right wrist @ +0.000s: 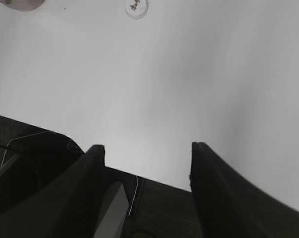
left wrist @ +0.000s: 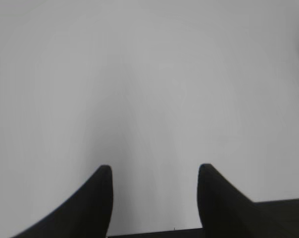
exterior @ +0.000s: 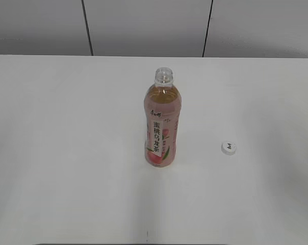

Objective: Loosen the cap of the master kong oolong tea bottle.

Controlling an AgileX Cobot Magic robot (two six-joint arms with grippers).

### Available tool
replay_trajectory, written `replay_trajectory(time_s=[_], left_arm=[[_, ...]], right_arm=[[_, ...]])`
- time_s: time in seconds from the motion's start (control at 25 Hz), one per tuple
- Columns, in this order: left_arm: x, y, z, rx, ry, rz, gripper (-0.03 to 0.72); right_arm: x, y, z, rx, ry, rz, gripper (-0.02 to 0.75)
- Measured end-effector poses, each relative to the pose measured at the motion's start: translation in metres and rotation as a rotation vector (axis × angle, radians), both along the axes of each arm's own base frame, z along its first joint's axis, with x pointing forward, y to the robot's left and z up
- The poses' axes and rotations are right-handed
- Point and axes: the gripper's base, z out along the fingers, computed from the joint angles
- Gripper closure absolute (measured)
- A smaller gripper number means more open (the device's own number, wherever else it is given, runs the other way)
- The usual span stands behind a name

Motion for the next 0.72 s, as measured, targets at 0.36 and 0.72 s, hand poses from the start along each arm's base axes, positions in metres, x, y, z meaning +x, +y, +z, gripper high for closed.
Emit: replay_trajectory(time_s=[0.36, 0.72], left_arm=[[-0.038, 0.000, 0.002, 0.003, -0.189, -0.048, 0.352], [-0.063, 0.002, 0.001, -0.003, -0.323, -0.050, 0.352]], right_arm=[[-0.088, -0.027, 0.007, 0.029, -0.233, -0.031, 0.323], [-0.150, -0.049, -0.027, 0.026, -0.477, -0.053, 0.324]])
